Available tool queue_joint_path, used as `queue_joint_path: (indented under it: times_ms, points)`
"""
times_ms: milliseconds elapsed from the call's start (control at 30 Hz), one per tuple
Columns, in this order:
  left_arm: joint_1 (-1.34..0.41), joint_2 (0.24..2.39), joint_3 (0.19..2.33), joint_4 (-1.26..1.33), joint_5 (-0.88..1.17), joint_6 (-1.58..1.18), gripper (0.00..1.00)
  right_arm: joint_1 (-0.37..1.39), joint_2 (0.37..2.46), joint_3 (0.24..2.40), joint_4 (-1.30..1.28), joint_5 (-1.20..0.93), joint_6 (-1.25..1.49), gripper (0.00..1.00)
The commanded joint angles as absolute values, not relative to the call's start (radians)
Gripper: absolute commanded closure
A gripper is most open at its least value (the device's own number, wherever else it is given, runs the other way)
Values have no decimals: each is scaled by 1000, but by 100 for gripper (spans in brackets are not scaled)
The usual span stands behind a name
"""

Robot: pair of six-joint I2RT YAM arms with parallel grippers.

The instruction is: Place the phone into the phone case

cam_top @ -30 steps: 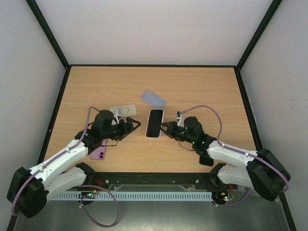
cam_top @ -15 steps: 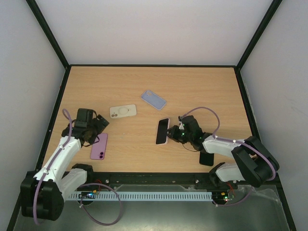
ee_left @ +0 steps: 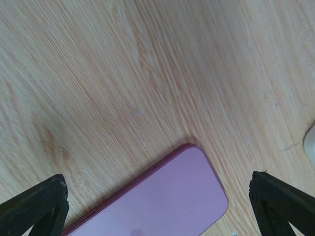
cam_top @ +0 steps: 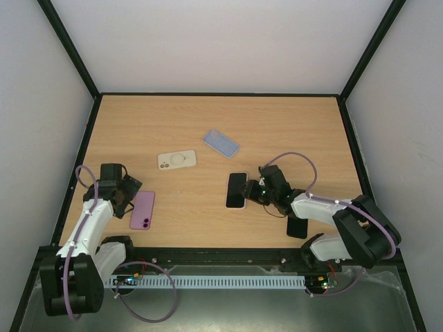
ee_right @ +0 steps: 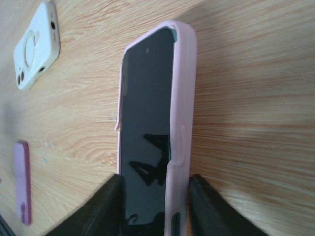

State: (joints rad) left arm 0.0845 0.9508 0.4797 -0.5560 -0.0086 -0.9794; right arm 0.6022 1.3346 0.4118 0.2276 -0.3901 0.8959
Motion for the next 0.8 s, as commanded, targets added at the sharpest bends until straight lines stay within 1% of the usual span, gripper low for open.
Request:
queue_joint_path:
  times_ms: [0,100,200,400,500,567,767]
  points:
    - [91,964,417,-500,72,-976,1,598,1264,457,170,-327,874,46]
    - [89,971,378,-486,124,-975,1,598,1223,464,132,-317,872,35]
    - [89,964,355,-491,153,-986,1,598,1188,477,82,-303,869,28]
    - [58,919,300,-466,250,-1048,1,597,1100,512,-19,-256,873,26]
    - [3,897,285,-452,264,-1103,1,598,1083,558,-118,-203,877,26]
    - [-75,882,286,-439,268,-1166,1,598,1084,609,-236,-156,885,26]
    - [-180,862,336,-433,245,-1240,1,598,1098,655,-377,-18,895,26]
